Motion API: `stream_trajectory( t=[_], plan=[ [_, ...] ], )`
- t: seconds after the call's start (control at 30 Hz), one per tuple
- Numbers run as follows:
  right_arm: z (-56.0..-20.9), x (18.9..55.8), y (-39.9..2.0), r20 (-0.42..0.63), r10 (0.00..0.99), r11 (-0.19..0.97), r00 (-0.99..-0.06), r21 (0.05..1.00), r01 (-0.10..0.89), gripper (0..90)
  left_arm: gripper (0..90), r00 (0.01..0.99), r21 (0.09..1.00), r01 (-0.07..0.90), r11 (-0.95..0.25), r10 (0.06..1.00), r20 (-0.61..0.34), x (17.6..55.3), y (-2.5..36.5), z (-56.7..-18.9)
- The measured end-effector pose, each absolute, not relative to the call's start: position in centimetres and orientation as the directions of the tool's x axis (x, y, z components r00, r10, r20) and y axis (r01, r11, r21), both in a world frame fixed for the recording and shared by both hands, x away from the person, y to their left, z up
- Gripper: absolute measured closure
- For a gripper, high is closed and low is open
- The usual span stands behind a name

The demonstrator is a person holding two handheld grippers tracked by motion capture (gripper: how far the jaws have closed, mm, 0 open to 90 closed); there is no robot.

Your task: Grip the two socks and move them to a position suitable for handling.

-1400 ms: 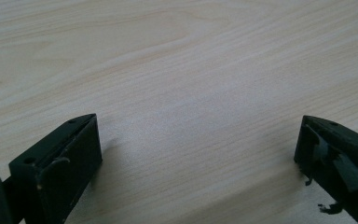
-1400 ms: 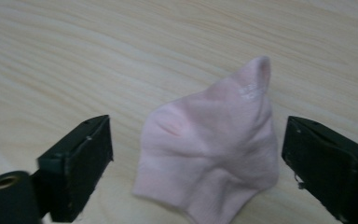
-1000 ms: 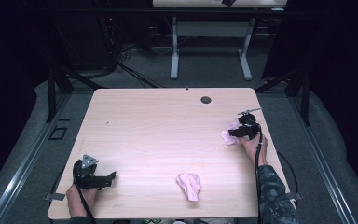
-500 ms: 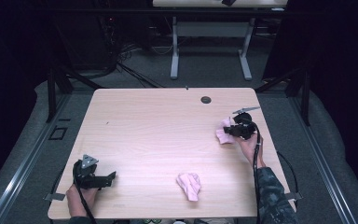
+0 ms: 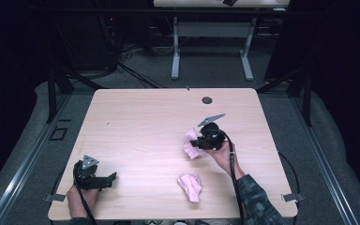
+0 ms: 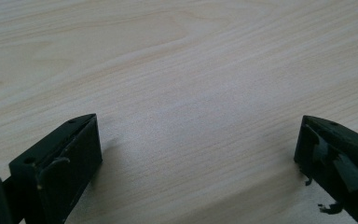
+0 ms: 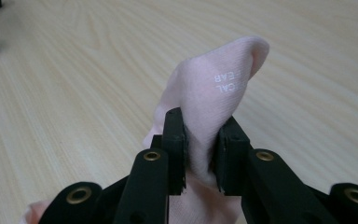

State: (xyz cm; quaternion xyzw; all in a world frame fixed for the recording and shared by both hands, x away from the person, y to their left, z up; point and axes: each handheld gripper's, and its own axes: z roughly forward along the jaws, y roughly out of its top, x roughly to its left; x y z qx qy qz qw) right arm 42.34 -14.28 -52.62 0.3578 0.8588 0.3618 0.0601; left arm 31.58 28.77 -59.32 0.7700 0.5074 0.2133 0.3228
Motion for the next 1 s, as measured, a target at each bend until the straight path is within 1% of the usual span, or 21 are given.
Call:
stream_trajectory(
  t=[0.1,0.17,0.23,0.3,0.33,0.37,0.4,0.43,0.47,0.5,0.57,0.6,0.63,0.73,1.0],
  plan=[
    [-53.6,42.3,-12.9,0.149,0.643,0.511,-0.752,0.648,0.565,75.3,0.4,0.394,0.714,0.644,-0.277,0.919,0.001,31.6,28.8,-59.3],
    [-54.3,42.4,-12.0,0.164,0.63,0.524,-0.759,0.631,0.572,72.5,0.4,0.394,0.714,0.643,-0.277,0.919,0.001,31.6,28.8,-59.3],
    [-55.0,42.6,-11.5,0.148,0.636,0.54,-0.758,0.616,0.574,63.3,0.3,0.394,0.714,0.644,-0.276,0.919,0.001,31.6,28.8,-59.3],
    [-55.2,42.7,-11.6,0.159,0.64,0.527,-0.752,0.622,0.58,54.3,0.4,0.394,0.713,0.644,-0.277,0.919,0.001,31.6,28.8,-59.3],
    [-55.2,42.7,-11.6,0.159,0.64,0.527,-0.752,0.622,0.58,54.3,0.4,0.394,0.713,0.644,-0.277,0.919,0.001,31.6,28.8,-59.3],
    [-55.2,42.7,-11.7,0.162,0.646,0.52,-0.746,0.622,0.586,48.9,0.4,0.395,0.713,0.643,-0.277,0.919,0.001,31.6,28.8,-59.3],
    [-54.6,42.2,-12.5,0.15,0.652,0.508,-0.743,0.641,0.575,39.2,0.4,0.395,0.714,0.643,-0.277,0.919,0.001,31.6,28.8,-59.3],
    [-54.4,42.0,-12.6,0.153,0.66,0.496,-0.736,0.647,0.579,37.3,0.3,0.395,0.714,0.643,-0.277,0.919,0.001,31.6,28.8,-59.3],
    [-54.4,42.0,-12.6,0.153,0.66,0.496,-0.736,0.647,0.579,37.3,0.4,0.395,0.714,0.643,-0.277,0.919,0.001,31.6,28.8,-59.3],
    [-53.7,41.2,-13.6,0.143,0.654,0.495,-0.742,0.661,0.564,33.0,0.4,0.395,0.713,0.643,-0.277,0.919,0.001,31.6,28.8,-59.3],
    [-53.2,40.4,-14.3,0.145,0.657,0.487,-0.739,0.668,0.563,29.2,0.4,0.395,0.713,0.643,-0.278,0.919,0.002,31.6,28.8,-59.3],
    [-53.2,40.4,-14.3,0.145,0.657,0.487,-0.739,0.668,0.563,29.2,0.4,0.395,0.713,0.643,-0.278,0.919,0.002,31.6,28.8,-59.3],
    [-53.1,40.1,-14.6,0.136,0.657,0.492,-0.742,0.668,0.558,27.4,0.4,0.395,0.713,0.643,-0.278,0.919,0.002,31.6,28.8,-59.3],
    [-52.6,38.6,-16.1,0.145,0.668,0.47,-0.73,0.679,0.564,18.7,0.4,0.395,0.713,0.643,-0.278,0.919,0.002,31.6,28.8,-59.3],
    [-52.3,35.6,-18.2,0.159,0.672,0.441,-0.723,0.698,0.564,15.7,0.4,0.394,0.713,0.644,-0.277,0.919,0.001,31.6,28.8,-59.3]
  ],
)
